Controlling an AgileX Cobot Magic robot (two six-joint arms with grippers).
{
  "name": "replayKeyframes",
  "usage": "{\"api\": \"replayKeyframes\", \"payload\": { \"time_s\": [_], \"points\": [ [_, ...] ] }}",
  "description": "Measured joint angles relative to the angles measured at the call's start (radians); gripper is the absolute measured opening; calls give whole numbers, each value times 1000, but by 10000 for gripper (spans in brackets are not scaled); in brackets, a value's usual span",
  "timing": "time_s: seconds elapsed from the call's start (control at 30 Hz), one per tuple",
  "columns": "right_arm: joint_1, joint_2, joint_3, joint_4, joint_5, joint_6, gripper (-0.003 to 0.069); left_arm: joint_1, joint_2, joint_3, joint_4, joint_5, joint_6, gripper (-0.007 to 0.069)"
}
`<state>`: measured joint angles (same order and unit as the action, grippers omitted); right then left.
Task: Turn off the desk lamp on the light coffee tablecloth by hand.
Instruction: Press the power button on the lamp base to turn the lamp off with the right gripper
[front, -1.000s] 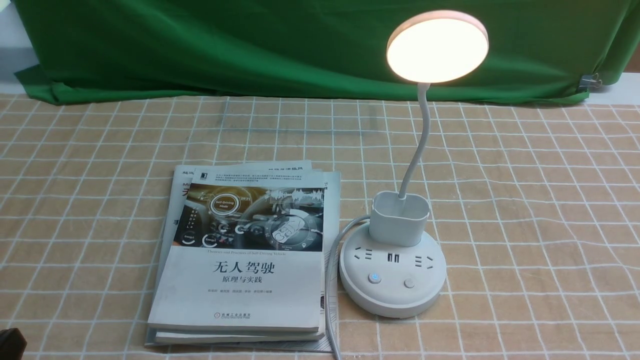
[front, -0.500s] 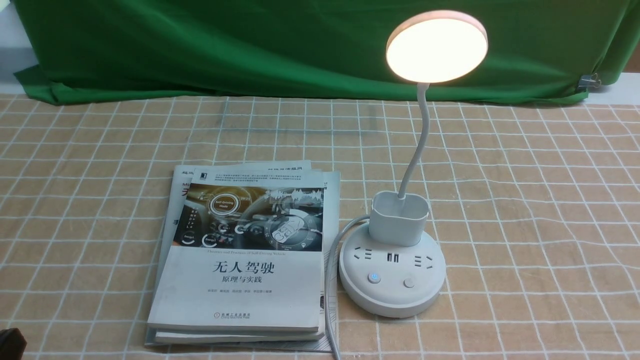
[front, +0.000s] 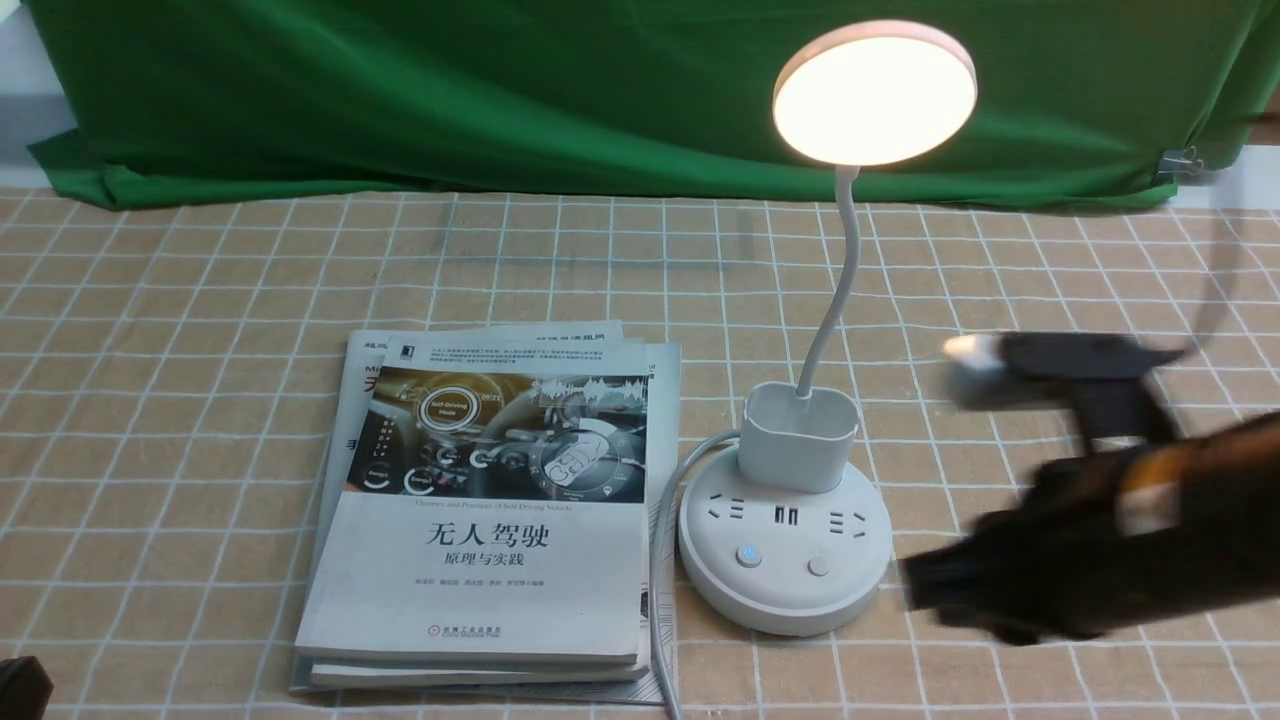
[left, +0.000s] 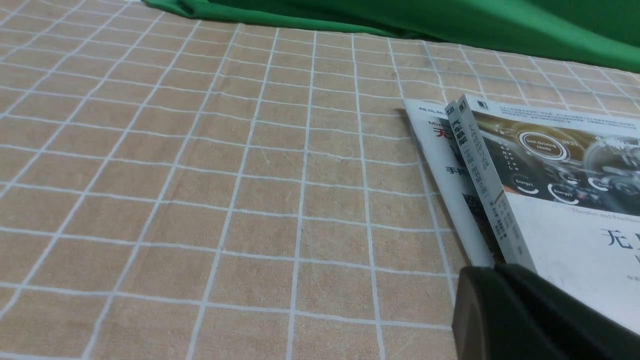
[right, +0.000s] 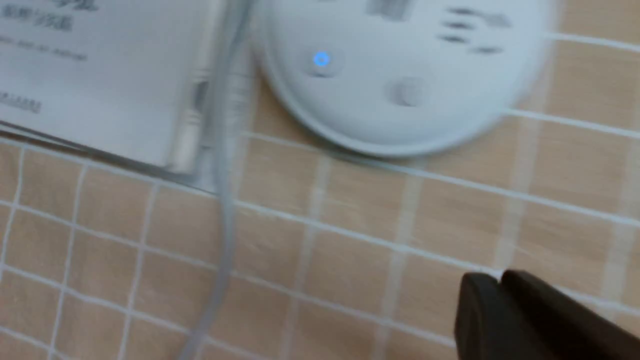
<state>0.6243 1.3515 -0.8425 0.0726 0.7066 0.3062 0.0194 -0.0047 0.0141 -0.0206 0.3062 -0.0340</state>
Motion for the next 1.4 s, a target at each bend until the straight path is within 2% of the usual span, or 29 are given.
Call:
{"api": "replayKeyframes", "payload": {
  "time_s": [0.13, 0.6, 0.87, 1.4],
  "points": [
    [43, 110, -40, -31, -35, 47, 52, 0, 0, 0, 0, 0, 0, 4],
    [42, 230, -61, -40, -288, 93, 69, 0, 0, 0, 0, 0, 0, 4],
    [3, 289, -63, -92, -302, 90, 68, 0, 0, 0, 0, 0, 0, 4],
    [2, 336, -111, -119, -251, 78, 68, 0, 0, 0, 0, 0, 0, 4]
  ]
}}
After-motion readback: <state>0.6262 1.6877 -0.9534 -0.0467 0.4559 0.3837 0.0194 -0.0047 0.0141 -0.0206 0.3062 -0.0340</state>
